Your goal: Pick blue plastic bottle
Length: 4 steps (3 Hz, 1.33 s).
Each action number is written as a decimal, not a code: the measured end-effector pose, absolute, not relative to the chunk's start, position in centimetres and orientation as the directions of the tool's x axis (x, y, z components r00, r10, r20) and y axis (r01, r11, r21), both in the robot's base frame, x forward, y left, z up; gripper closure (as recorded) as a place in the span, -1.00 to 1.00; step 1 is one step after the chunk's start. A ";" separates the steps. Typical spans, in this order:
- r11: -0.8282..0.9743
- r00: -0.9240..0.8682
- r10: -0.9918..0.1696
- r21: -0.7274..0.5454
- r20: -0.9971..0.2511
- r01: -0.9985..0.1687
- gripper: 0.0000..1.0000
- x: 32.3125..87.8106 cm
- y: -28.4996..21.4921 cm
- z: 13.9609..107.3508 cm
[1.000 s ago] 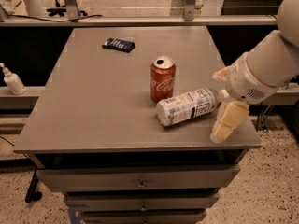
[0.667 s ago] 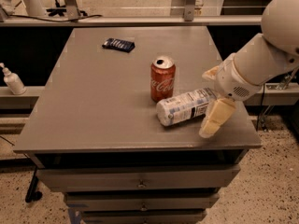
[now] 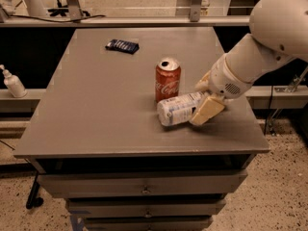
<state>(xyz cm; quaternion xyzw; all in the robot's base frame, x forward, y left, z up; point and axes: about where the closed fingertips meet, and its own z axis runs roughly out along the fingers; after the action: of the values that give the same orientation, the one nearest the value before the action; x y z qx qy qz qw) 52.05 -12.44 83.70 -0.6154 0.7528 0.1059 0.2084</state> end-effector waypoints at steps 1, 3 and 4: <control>0.226 -0.165 -0.880 -0.087 -0.446 -0.970 0.25 52.9 -12.2 84.2; 0.182 -0.115 -0.863 -0.091 -0.493 -0.979 1.00 53.2 -11.8 89.6; 0.143 -0.070 -0.852 -0.102 -0.519 -0.984 1.00 52.2 -12.3 92.8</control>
Offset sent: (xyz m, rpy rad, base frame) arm 0.0195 0.0093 0.0570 0.0456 -0.0031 0.0369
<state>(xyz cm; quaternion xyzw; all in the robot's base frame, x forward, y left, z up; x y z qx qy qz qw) 52.23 -12.29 92.78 -0.6394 0.7180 0.1398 0.2367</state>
